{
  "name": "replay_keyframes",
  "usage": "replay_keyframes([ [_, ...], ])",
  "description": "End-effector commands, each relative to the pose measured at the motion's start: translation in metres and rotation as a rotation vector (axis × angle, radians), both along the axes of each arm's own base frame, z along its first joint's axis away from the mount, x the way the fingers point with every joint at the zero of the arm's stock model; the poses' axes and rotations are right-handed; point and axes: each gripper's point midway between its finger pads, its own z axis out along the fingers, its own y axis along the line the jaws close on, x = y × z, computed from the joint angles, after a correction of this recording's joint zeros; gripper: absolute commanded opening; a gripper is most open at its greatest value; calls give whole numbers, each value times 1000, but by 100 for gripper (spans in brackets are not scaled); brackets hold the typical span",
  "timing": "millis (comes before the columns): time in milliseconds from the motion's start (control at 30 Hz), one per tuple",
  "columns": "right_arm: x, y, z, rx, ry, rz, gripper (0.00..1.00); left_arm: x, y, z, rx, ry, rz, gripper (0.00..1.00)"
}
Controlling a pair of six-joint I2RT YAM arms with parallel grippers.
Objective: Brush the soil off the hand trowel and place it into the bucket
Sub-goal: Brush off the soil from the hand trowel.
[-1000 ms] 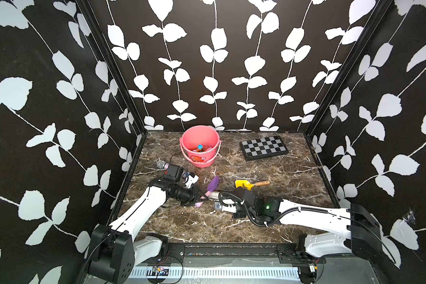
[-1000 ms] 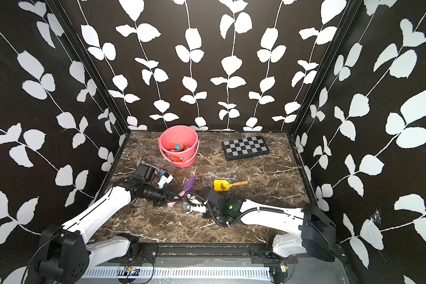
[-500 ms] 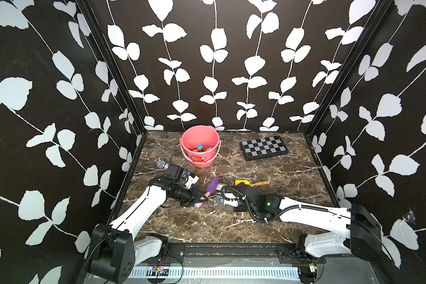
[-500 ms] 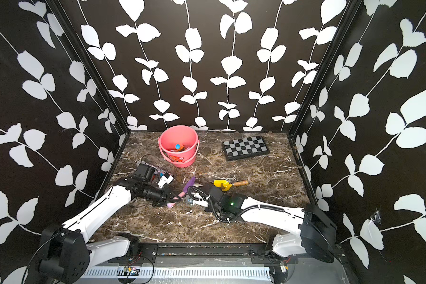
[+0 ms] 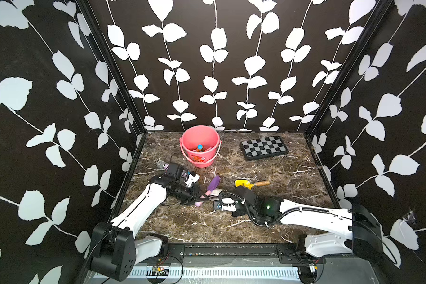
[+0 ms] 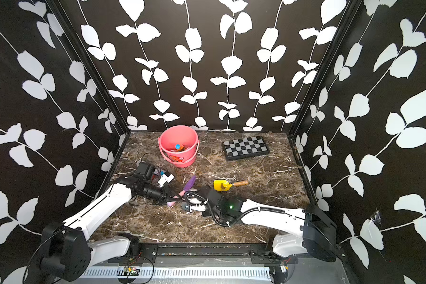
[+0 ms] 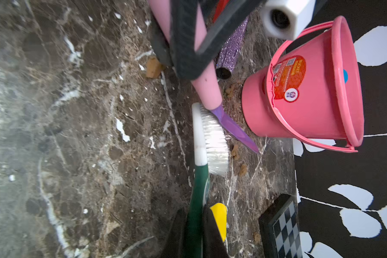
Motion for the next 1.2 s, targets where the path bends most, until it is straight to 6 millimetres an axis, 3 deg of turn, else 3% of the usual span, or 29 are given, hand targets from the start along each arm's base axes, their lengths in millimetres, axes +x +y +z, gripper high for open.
replay_keyframes([
  [0,33,2,29,77,-125,-79,0,-14,0,5,-22,15,-39,0],
  [167,38,-16,20,50,-151,-112,0,-12,1,8,-15,3,-37,0],
  [467,-4,1,6,78,-85,93,0,-12,-4,17,-56,24,-30,0],
  [700,16,12,18,111,-194,71,0,-17,-6,16,-96,64,-8,0],
  [933,53,-10,21,132,-260,-60,0,-19,-8,18,-116,77,-9,0],
  [1067,50,-22,7,123,-233,-83,0,-16,-9,21,-122,68,-10,0],
  [1167,37,-24,-3,141,-170,-54,0,-15,-9,23,-124,67,-12,0],
])
